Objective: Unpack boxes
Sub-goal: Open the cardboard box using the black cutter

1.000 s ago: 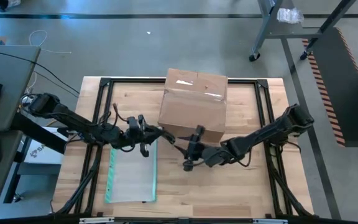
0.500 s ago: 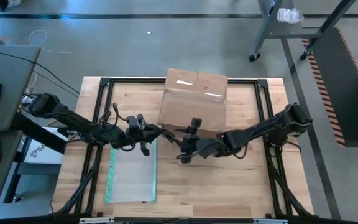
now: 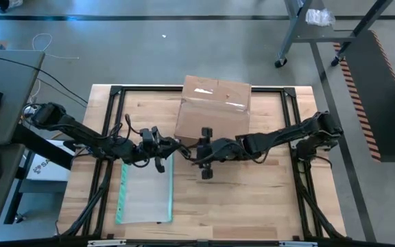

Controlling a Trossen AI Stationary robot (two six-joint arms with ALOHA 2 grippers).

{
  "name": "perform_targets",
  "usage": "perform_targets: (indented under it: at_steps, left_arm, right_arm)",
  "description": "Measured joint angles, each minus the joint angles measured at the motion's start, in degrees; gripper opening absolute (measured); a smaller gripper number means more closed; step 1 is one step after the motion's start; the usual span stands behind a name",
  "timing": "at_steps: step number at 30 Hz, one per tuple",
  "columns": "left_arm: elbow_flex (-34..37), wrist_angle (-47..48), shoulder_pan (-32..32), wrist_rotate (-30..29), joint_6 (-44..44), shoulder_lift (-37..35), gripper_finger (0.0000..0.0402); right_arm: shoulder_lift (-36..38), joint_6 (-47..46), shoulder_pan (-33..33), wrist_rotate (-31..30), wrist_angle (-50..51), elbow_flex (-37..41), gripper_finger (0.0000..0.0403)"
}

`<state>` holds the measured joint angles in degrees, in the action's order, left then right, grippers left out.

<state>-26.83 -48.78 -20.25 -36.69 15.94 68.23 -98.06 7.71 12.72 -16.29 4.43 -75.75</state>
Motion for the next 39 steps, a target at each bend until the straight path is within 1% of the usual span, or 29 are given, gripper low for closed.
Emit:
perform_targets:
  at_steps: [5, 10, 12, 14, 16, 17, 18, 20, 23, 26, 31, 33, 35, 37, 39]
  left_arm:
    - [0.0, 0.1, 0.0, -0.1, 0.0, 0.0, 0.0040]
    - [0.0, 0.1, 0.0, -0.1, 0.0, 0.0, 0.0041]
    - [0.0, 0.1, 0.0, 0.0, 0.0, 0.0, 0.0041]
    - [0.0, 0.1, 0.0, 0.2, 0.0, 0.0, 0.0041]
    - [0.0, 0.2, 0.0, 0.4, 0.0, 0.0, 0.0041]
    - [0.0, 0.4, 0.0, 0.3, 0.0, 0.0, 0.0041]
    - [0.0, 0.4, 0.0, 0.3, 0.0, 0.0, 0.0041]
    - [0.0, 0.5, 0.0, 0.4, 0.0, 0.0, 0.0041]
    - [0.0, 0.6, 0.0, 0.4, 0.0, 0.0, 0.0041]
    - [0.0, 0.9, 0.0, 0.2, 0.0, 0.0, 0.0042]
    - [0.0, 1.0, 0.0, -0.3, 0.3, 0.0, 0.0042]
    - [0.0, 0.9, 0.0, -2.1, 0.8, 0.0, 0.0042]
    - [0.0, 0.9, 0.0, -4.6, 1.8, 0.0, 0.0042]
    - [0.0, 0.9, 0.0, -6.8, 2.0, 0.0, 0.0042]
    - [0.0, 0.9, 0.0, -8.7, 2.0, 0.0, 0.0042]
  right_arm:
    - [0.0, -2.7, -0.4, 0.6, -0.2, 0.0, 0.0170]
    - [0.0, -0.2, -0.3, -0.2, -0.2, 0.0, 0.0164]
    - [0.0, 0.2, 0.1, -2.5, 0.2, 0.0, 0.0138]
    - [0.0, 0.3, 0.5, -4.3, 0.3, 0.0, 0.0086]
    - [0.0, 0.3, 0.5, -4.6, 0.3, 0.0, 0.0029]
    - [0.0, 0.3, 0.4, -4.6, 0.4, 0.0, 0.0016]
    - [0.0, 0.1, 0.4, -4.6, 0.5, 0.0, 0.0016]
    - [0.0, -0.1, 0.4, -4.6, 0.5, 0.0, 0.0036]
    - [0.0, 0.3, 0.5, -4.5, 0.5, 0.0, 0.0089]
    - [0.0, 0.5, 0.5, -4.5, 0.5, 0.0, 0.0162]
    - [0.0, -0.2, 0.9, -5.1, 0.5, 0.0, 0.0296]
    - [0.0, -1.7, 1.9, -9.6, 0.5, 0.0, 0.0333]
    - [-0.6, -3.2, 3.4, -15.6, -0.2, 0.0, 0.0353]
    - [-1.7, -5.6, 4.6, -21.9, -1.5, 0.0, 0.0359]
    - [-3.2, -7.7, 5.5, -26.2, -4.1, 0.0, 0.0358]
